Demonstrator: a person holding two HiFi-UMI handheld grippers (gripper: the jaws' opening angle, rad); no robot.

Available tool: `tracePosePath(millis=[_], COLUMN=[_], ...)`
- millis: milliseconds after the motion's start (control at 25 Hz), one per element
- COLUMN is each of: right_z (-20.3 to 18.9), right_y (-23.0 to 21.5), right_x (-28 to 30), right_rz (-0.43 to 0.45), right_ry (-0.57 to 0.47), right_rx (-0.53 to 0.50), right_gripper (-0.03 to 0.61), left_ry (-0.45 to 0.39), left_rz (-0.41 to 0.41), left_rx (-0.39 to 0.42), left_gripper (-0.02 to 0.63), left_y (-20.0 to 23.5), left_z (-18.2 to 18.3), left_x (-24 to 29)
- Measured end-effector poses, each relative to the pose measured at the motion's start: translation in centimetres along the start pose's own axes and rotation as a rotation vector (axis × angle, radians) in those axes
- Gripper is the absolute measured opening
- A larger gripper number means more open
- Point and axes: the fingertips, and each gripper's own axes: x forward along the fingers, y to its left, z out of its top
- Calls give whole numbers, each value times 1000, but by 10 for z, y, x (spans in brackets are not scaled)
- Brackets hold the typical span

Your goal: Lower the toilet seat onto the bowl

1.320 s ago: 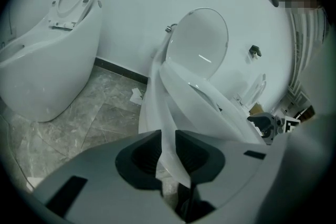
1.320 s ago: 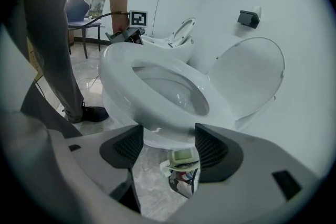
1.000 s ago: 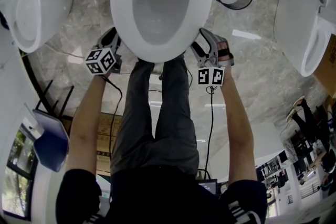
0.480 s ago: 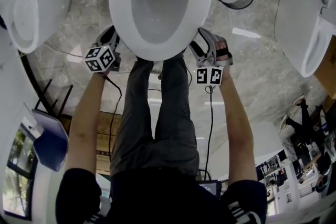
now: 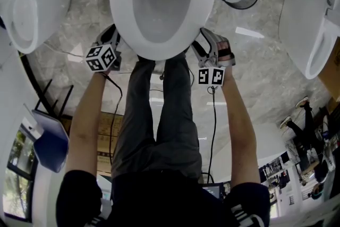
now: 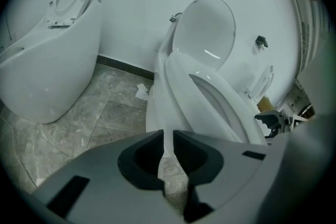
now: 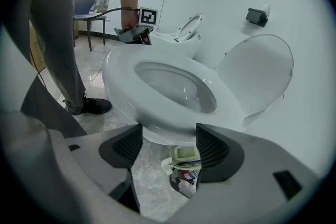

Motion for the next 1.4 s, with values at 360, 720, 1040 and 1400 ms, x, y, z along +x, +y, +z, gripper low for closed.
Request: tracePosePath(millis=[360,720,1040,1400], right_z=[-8,-7,-10,-12], right_y=[4,6,4,4], right_x=[7,9,8,3], right_rz=[1,-3,-9,19], right_ry=[13,3,-3,14], right_rx=[-13,-12,-20,43], right_gripper=[333,333,333,317], left_ry=[-5,-16,-12,-37], left_rz=[27,30,35,62], left_rx=[14,-7,10,75], left_gripper=[72,71,72,72], left_y=[4,9,8,10], left_z=[2,4,5,17], left_x=[6,9,9,-13])
